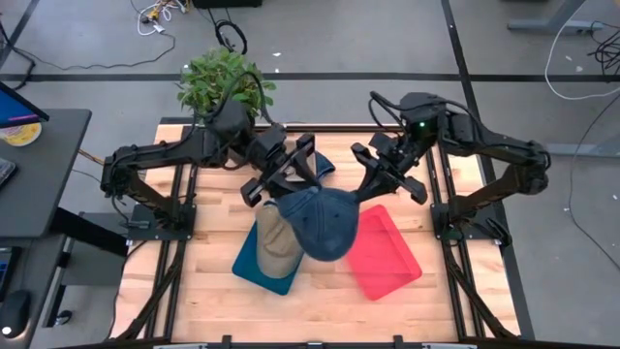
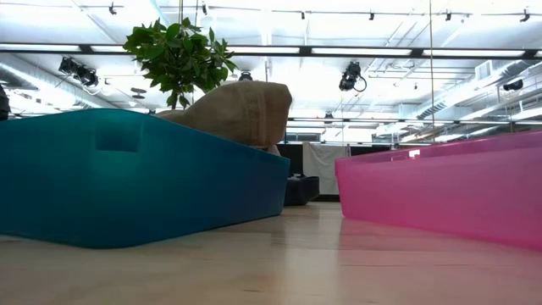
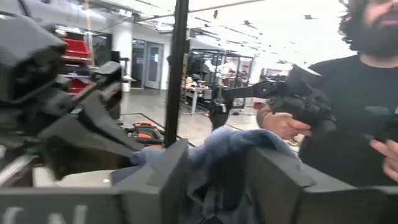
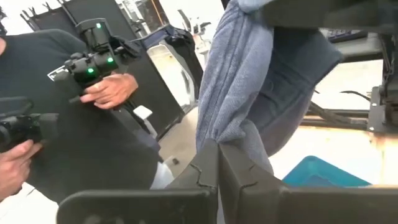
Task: Pick & Place hat
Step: Put the blue cap into the pink bin
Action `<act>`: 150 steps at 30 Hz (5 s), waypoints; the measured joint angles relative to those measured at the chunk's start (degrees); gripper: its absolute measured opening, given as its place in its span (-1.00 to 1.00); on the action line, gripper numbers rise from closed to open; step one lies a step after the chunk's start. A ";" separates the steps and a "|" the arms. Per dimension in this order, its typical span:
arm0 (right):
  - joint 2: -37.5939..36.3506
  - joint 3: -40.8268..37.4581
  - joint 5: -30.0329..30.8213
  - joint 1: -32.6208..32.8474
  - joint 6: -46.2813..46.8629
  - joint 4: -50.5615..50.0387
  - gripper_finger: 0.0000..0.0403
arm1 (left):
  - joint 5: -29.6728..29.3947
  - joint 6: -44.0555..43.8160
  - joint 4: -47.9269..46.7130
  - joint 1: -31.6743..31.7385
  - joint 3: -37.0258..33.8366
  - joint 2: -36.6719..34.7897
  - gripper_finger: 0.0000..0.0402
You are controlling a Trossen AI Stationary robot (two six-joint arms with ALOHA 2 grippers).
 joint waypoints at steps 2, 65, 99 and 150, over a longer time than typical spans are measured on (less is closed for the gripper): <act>-0.52 0.00 0.29 0.00 0.28 -1.36 -1.00 | -0.51 0.16 0.00 0.44 0.00 -0.02 0.03; -35.72 -76.54 24.54 8.68 41.11 40.20 -1.00 | -3.29 -0.06 -0.61 5.62 0.02 0.00 0.59; -35.70 -80.46 25.44 9.42 42.41 37.55 -1.00 | -3.51 0.20 -1.16 6.12 0.04 0.02 0.59; -36.16 -70.34 45.47 9.40 30.20 2.99 -1.00 | -3.51 2.20 -4.52 6.18 0.04 0.04 0.59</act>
